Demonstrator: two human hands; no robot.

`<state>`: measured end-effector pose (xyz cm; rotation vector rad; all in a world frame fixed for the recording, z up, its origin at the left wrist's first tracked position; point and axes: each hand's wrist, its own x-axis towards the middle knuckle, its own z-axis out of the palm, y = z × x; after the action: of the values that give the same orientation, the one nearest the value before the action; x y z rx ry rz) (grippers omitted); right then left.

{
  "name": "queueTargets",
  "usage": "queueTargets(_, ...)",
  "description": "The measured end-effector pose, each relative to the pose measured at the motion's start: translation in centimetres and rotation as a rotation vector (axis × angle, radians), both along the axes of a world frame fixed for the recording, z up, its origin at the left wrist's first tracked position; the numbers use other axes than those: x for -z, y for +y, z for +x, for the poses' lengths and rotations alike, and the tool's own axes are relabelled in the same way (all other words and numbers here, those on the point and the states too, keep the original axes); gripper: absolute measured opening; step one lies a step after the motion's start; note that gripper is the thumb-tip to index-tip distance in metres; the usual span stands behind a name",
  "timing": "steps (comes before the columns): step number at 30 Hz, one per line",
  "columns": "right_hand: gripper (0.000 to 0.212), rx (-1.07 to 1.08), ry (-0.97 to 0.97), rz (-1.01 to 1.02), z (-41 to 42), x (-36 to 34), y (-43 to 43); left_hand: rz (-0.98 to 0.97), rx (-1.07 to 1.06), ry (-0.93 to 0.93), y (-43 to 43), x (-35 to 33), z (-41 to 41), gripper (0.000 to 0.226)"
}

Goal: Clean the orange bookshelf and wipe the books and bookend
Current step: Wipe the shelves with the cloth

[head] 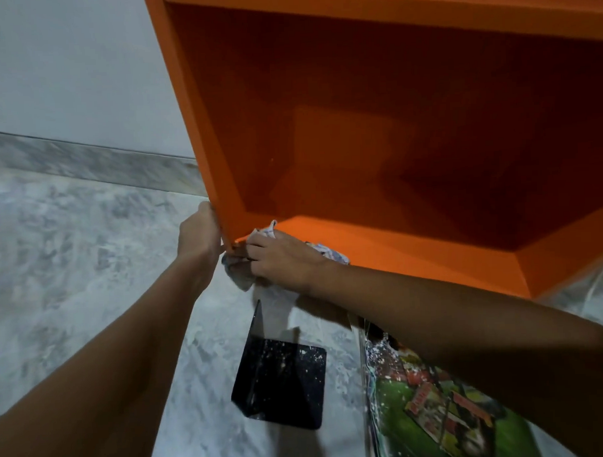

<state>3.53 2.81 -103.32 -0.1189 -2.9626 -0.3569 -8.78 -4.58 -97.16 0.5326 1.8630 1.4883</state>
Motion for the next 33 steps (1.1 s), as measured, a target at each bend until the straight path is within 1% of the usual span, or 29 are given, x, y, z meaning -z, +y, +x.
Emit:
queueTargets(1, 0.018, 0.062, -0.073, 0.112, -0.2, -0.1, -0.3, 0.022, -0.008, 0.016, 0.0, 0.3, 0.2, 0.028)
queueTargets(2, 0.020, 0.108, -0.139, 0.202, -0.1, -0.1, -0.7, 0.019, -0.017, 0.049, 0.0, 0.6, 0.5, 0.029)
queueTargets(3, 0.025, 0.134, -0.182, 0.242, 0.2, -0.1, -1.0, 0.004, -0.027, 0.094, 0.0, 1.0, 0.8, 0.028)
queueTargets(6, 0.038, 0.170, -0.208, 0.230, 2.3, -0.5, -1.6, -0.017, -0.023, 0.174, -0.3, 1.9, 1.7, 0.025)
queueTargets(10, 0.051, 0.198, -0.208, 0.174, 8.2, -0.6, -0.7, -0.047, -0.001, 0.222, -0.2, 2.8, 3.0, 0.050)
queueTargets(13, 0.066, 0.224, -0.238, 0.183, 14.4, -0.5, 0.1, -0.080, -0.056, 0.231, 0.4, 3.4, 4.4, 0.062)
queueTargets(15, 0.071, 0.250, -0.207, 0.165, 18.3, -0.6, 0.4, -0.133, -0.107, 0.181, 0.7, 3.6, 5.6, 0.070)
queueTargets(18, 0.064, 0.271, -0.145, 0.093, 23.2, -0.9, 0.5, -0.238, -0.105, 0.066, 1.6, 3.9, 7.9, 0.076)
queueTargets(20, 0.061, 0.320, -0.137, 0.055, 25.6, -1.3, 0.4, -0.307, -0.069, -0.015, 2.2, 3.3, 9.7, 0.072)
queueTargets(23, 0.066, 0.416, -0.137, -0.004, 29.3, -1.4, -0.1, -0.297, -0.024, -0.101, 2.9, 2.0, 11.1, 0.060)
queueTargets(26, 0.068, 0.485, -0.111, -0.056, 32.0, -1.2, -0.4, -0.292, -0.020, -0.155, 3.3, 1.8, 10.7, 0.059)
queueTargets(27, 0.068, 0.502, -0.104, -0.066, 32.5, -1.3, -0.5, -0.272, -0.020, -0.171, 3.4, 1.8, 10.7, 0.049)
queueTargets(28, 0.069, 0.512, -0.098, -0.073, 32.7, -1.4, -0.6, -0.260, -0.008, -0.187, 3.2, 1.7, 10.8, 0.034)
queueTargets(29, 0.068, 0.518, -0.095, -0.080, 32.9, -1.5, -0.7, -0.253, 0.008, -0.186, 2.9, 1.6, 11.1, 0.025)
queueTargets(30, 0.065, 0.517, -0.095, -0.091, 32.7, -1.7, -0.8, -0.251, 0.001, -0.180, 2.9, 1.6, 11.2, 0.028)
queueTargets(32, 0.057, 0.510, -0.080, -0.120, 32.2, -2.2, -0.9, -0.292, -0.036, -0.153, 3.1, 1.8, 11.4, 0.050)
queueTargets(33, 0.052, 0.518, -0.065, -0.148, 32.0, -2.3, -1.0, -0.305, -0.021, -0.128, 2.7, 1.5, 11.6, 0.055)
